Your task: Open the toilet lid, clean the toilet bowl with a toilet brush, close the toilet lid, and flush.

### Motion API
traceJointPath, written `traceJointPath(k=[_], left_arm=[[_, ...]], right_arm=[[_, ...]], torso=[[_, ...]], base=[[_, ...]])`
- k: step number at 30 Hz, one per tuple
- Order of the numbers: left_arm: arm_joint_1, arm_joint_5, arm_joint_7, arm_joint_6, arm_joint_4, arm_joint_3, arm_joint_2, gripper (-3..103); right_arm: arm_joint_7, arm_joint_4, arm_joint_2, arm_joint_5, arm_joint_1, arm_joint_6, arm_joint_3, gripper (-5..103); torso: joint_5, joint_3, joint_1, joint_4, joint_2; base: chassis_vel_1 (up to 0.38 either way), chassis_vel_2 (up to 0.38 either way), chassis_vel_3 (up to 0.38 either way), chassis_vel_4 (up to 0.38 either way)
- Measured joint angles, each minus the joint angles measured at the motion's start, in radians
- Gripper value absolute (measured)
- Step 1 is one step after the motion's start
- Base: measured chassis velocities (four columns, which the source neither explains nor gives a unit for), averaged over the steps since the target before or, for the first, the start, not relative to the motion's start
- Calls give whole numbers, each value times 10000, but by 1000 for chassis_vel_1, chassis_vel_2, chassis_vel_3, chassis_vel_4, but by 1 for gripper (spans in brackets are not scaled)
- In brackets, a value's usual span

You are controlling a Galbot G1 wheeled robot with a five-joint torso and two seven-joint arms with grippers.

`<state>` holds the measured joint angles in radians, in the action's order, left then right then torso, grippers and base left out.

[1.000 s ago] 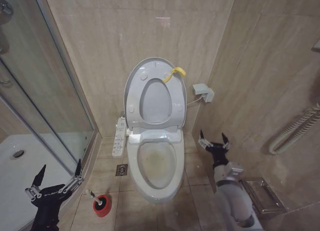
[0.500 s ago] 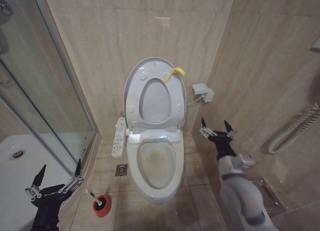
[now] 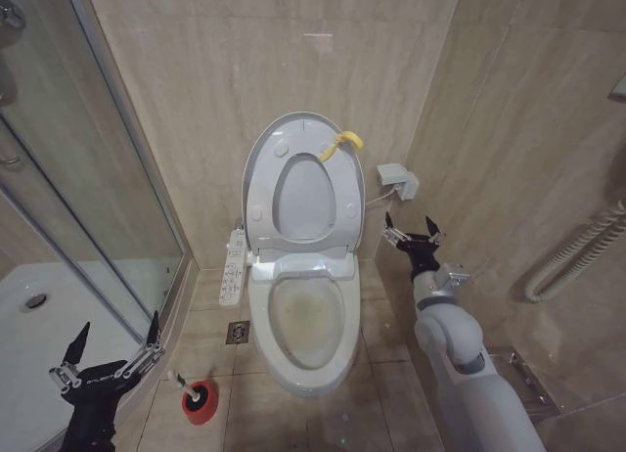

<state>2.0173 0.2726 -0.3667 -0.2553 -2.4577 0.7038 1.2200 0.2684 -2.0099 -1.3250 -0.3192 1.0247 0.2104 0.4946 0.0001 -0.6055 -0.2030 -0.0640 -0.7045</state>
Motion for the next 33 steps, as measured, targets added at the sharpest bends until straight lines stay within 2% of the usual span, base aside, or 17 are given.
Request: traceJointPath(k=[15,23,33], left_arm=[[0,0,0,0,0,0,0,100],[0,0,0,0,0,0,0,100],[0,0,0,0,0,0,0,100]], right_arm=[[-45,1061,386,66,-1060,-376,-93,100],[-132,1650,436,269,-1889,-192,-68,100],[-196,1927,455,410,-2104,-398,-54,100]], torso=[[0,0,0,0,0],[-1,0,0,1,0],[0,1,3,0,-1]], base=[[0,0,0,0],[0,0,0,0],[0,0,0,0]])
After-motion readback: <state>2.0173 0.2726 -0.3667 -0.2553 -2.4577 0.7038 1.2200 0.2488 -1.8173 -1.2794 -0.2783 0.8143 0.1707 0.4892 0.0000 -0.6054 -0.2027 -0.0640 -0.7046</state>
